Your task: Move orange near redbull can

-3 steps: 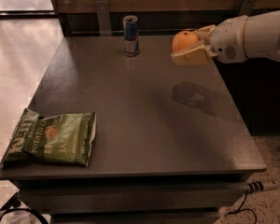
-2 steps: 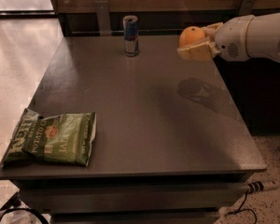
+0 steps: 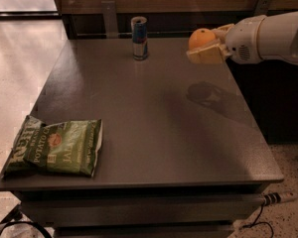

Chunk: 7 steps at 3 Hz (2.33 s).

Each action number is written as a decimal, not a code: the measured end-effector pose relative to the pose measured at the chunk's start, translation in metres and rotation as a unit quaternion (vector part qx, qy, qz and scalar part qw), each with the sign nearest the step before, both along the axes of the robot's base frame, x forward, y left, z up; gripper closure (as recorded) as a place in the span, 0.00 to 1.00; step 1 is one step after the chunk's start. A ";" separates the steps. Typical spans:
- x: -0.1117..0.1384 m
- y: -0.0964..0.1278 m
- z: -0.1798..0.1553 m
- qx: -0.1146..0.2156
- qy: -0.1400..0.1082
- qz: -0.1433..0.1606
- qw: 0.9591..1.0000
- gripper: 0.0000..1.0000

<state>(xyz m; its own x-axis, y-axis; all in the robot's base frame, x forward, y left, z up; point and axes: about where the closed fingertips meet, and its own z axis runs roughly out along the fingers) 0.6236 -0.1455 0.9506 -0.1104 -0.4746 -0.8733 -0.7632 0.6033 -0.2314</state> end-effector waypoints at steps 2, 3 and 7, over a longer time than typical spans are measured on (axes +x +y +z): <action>0.056 -0.001 -0.036 0.009 0.017 -0.016 1.000 1.00; 0.080 0.004 -0.062 0.034 0.031 -0.018 0.999 1.00; 0.141 0.057 -0.120 0.071 0.078 0.029 0.994 1.00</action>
Offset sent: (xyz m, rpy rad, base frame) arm 0.0919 -0.0068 -0.0658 0.0506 0.0685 -0.0522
